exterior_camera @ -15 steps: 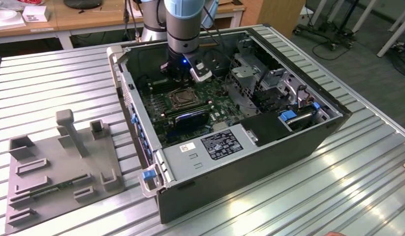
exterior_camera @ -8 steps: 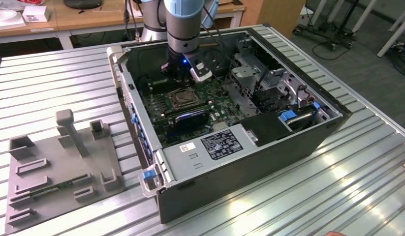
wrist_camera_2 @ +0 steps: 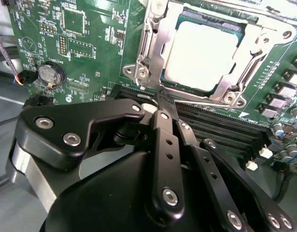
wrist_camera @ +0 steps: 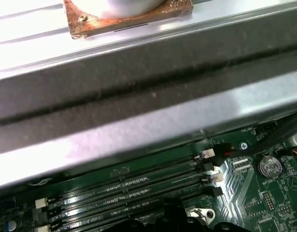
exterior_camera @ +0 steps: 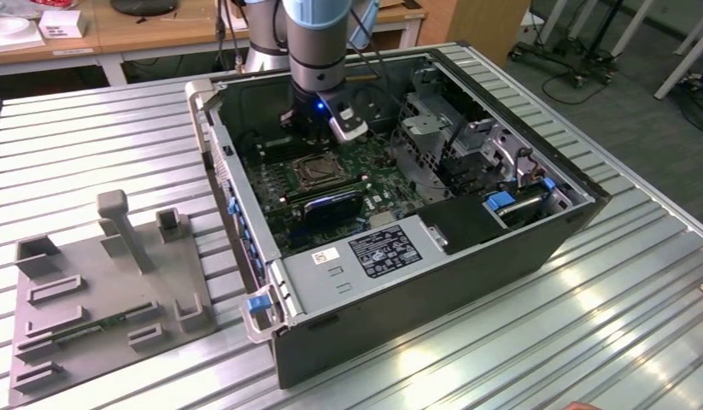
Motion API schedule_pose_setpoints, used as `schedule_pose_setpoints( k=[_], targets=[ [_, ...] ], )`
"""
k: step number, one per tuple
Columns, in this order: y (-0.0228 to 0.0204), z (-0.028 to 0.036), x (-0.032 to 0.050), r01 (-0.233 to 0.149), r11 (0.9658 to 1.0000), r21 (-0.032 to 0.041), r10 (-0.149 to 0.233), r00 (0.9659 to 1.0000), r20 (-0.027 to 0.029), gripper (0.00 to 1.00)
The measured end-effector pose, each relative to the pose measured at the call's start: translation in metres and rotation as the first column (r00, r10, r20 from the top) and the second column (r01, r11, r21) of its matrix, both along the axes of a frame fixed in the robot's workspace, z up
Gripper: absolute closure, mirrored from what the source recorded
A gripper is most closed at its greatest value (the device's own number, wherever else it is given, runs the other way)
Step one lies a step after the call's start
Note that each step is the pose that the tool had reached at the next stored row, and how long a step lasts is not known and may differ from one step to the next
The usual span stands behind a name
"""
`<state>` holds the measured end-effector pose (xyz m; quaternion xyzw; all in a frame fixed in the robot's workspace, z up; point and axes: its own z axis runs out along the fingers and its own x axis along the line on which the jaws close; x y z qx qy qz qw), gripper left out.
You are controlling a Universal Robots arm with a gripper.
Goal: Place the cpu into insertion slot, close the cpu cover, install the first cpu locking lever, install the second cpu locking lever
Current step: 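Install the first cpu locking lever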
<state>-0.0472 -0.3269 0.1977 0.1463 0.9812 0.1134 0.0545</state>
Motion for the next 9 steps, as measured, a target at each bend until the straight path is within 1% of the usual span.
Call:
schedule_pose_setpoints(
  k=[4, 9],
  targets=[
    [0.0037, -0.0001, 0.0000, 0.002, 1.0000, -0.0005, -0.002, 1.0000, 0.0000, 0.90],
    [0.0046, -0.0002, 0.0001, 0.003, 1.0000, -0.0003, -0.003, 1.0000, 0.0000, 0.90]
  ],
)
